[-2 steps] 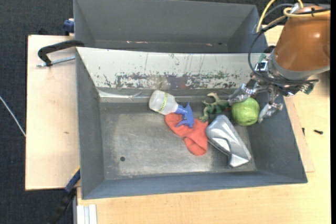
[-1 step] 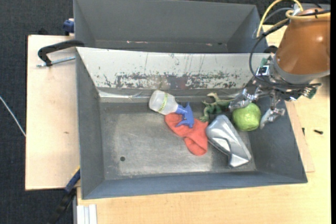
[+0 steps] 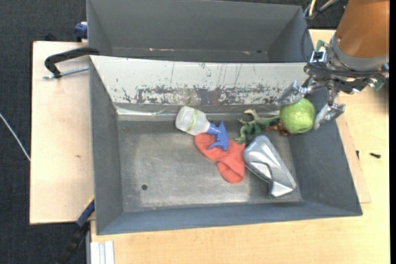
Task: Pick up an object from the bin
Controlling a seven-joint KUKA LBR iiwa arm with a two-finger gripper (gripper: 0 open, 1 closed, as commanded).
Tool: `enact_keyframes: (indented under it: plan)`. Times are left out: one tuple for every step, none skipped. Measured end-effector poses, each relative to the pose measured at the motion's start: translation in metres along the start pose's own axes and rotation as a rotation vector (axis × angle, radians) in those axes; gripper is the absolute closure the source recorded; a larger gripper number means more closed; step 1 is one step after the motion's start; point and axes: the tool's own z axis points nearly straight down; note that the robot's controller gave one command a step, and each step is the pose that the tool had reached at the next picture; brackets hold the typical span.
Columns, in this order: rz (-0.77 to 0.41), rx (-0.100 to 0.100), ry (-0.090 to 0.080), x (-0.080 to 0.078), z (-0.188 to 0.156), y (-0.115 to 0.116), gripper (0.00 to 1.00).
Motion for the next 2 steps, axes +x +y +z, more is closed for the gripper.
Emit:
enact_keyframes:
  plan:
    - [0.0, 0.009, -0.002, 0.014, 0.028, 0.003, 1.0]
    - [0.002, 0.003, 0.0, 0.02, 0.046, 0.006, 1.0]
